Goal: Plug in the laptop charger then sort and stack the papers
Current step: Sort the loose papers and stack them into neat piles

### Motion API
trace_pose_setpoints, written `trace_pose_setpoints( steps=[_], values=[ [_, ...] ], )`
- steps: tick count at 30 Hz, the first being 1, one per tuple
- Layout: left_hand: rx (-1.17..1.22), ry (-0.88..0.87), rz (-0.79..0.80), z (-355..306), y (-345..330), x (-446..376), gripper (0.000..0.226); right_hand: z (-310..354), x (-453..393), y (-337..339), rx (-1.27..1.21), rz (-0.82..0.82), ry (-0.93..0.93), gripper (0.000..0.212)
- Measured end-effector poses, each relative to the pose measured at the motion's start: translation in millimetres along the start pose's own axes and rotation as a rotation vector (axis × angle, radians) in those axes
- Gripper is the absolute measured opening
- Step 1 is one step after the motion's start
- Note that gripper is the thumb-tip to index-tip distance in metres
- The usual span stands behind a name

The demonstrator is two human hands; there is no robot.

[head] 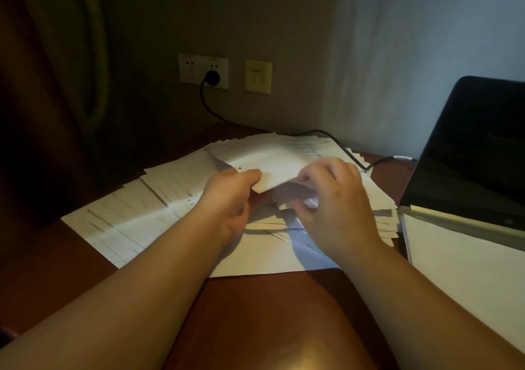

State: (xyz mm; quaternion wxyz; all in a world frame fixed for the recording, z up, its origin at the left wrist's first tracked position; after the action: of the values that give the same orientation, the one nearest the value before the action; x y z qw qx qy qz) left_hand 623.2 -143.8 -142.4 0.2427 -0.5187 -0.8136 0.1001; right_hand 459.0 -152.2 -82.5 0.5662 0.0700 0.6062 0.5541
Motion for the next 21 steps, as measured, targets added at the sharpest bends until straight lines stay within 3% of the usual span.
trace_pose_setpoints(
  steps=[2, 4, 8, 11, 13, 16, 19, 21],
  values=[
    [-0.113, -0.057, 0.021, -3, -3, 2, 0.012, 0, -1, -2, 0.045, 0.028, -0.048, 0.060],
    [-0.220, -0.113, 0.052, -7, -10, 6, 0.013, -1, -1, -1, 0.048, 0.035, -0.076, 0.067],
    [-0.285, -0.194, 0.069, -15, -19, 15, 0.040, -12, 2, 9, -0.023, -0.050, -0.127, 0.026],
    [-0.314, -0.234, 0.116, -15, -25, 20, 0.027, -27, 4, 13, -0.108, -0.105, -0.285, 0.020],
    [-0.440, -0.296, 0.113, -15, -26, 21, 0.023, -32, 4, 14, -0.159, -0.120, -0.360, 0.028],
    [-0.927, -0.501, 0.059, -18, -29, 22, 0.043, -29, 4, 17, -0.231, -0.143, -0.390, 0.049],
    [-1.248, -0.577, 0.105, -9, -37, 26, 0.064, -18, 4, 20, -0.227, -0.173, -0.298, 0.082],
    [-1.355, -0.600, 0.147, -2, -40, 28, 0.067, -11, 4, 21, -0.212, -0.199, -0.221, 0.093]
  ],
)
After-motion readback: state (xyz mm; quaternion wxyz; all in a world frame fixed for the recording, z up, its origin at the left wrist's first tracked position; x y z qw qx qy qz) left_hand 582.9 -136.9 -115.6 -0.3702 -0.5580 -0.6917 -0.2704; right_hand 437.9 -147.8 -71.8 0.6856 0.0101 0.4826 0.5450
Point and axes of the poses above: each hand's wrist, its own x-axis away from the middle knuckle, its own y-axis out of the back of the hand, z = x × y, the point moved 8 cm from there along -x, towards the middle knuckle, and after that the axes turned 1 degree about y, right-handed, at the moved point
